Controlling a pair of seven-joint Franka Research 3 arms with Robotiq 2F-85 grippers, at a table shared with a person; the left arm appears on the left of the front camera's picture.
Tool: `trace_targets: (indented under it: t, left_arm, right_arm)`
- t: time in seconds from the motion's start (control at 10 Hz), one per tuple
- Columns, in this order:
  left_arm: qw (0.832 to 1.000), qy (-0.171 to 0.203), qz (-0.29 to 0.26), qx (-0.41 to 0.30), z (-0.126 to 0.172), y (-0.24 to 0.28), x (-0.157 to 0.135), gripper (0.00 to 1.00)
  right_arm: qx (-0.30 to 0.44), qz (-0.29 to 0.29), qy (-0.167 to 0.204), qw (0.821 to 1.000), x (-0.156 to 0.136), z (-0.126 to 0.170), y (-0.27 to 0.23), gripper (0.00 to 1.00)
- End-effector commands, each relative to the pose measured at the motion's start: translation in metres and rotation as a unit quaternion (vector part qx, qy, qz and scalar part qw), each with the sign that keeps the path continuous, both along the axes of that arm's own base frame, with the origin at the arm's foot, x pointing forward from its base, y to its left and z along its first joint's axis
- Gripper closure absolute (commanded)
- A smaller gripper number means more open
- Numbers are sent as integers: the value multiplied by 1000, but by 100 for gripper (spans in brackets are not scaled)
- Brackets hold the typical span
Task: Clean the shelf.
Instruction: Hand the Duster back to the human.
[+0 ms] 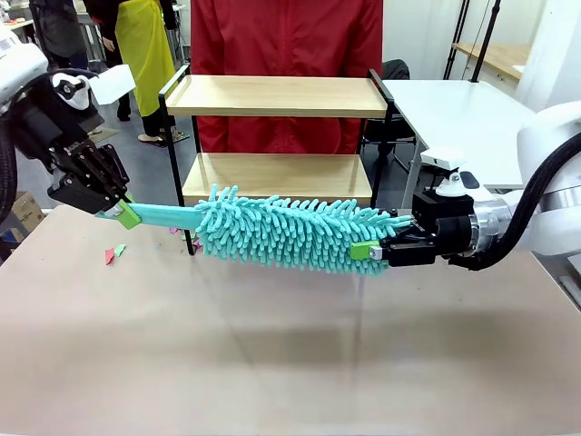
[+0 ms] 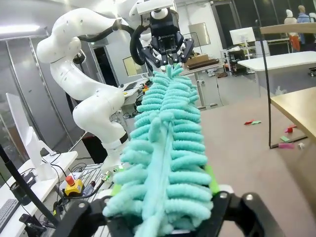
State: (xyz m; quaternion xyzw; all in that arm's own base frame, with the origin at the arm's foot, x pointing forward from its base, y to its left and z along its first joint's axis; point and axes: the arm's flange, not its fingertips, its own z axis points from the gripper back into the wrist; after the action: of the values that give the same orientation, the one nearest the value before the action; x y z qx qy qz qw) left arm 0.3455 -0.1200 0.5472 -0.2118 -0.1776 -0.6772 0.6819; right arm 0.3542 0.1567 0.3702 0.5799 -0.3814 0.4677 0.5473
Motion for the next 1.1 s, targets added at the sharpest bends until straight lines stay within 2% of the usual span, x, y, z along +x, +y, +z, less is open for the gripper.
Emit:
trace_targets:
  t: [0.0,0.1,0.8,0.9,1.0]
  left_arm:
    - [1000,-2,-9,-15,3,-4,-1,86]
    - [1000,-2,-9,-15,3,-4,-1,86]
    - [1000,-2,-9,-15,3,-4,-1,86]
    - [1000,-2,-9,-15,3,-4,-1,86]
    - [1000,2,-2,0,0,0,-1,86]
  right_arm:
    - [11,3,-6,1000,-34,-7,5,65]
    - [12,4,-5,1000,-34,-8,5,100]
    - [8,25,-39,999,-35,-8,6,100]
    - [18,14,-20,1000,-30,-9,7,100]
    - [4,7,-19,1000,-1,-3,1,100]
